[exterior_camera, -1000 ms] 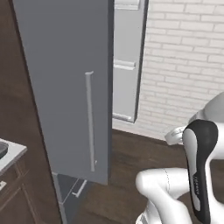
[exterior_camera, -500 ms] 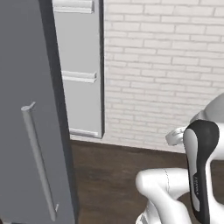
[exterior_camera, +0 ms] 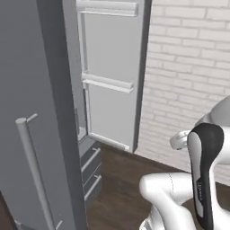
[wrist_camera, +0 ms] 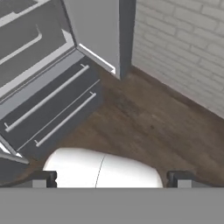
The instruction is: Place one tomato and one steak in each tupperware on the nearby counter, to pack two identical lunches.
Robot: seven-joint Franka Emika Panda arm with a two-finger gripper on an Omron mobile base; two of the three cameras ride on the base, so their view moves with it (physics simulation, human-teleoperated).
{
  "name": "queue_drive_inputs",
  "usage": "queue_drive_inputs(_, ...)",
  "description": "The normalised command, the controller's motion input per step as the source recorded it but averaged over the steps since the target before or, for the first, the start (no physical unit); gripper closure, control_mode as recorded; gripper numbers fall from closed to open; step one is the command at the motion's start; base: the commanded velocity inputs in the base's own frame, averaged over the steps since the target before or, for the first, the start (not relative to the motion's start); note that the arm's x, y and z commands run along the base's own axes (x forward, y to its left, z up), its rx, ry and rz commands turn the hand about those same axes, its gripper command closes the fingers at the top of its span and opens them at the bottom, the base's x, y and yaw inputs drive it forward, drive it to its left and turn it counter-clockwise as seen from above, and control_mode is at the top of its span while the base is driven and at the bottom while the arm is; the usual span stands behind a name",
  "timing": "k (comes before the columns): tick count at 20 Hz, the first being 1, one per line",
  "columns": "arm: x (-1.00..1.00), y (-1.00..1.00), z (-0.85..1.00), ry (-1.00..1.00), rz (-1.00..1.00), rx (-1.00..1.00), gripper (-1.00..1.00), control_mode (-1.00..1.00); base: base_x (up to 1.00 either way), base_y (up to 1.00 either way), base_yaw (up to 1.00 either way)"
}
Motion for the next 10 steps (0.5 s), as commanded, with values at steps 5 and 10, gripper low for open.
queue_drive_inputs(5, 0.00, 0.00, 0.00, 0.00, 0.00, 0.00, -1.00, 1.00, 0.61, -0.01, 0.85)
queue_drive_inputs(10, 0.00, 0.00, 0.00, 0.00, 0.00, 0.00, -1.00, 1.00, 0.77, -0.33, 0.73)
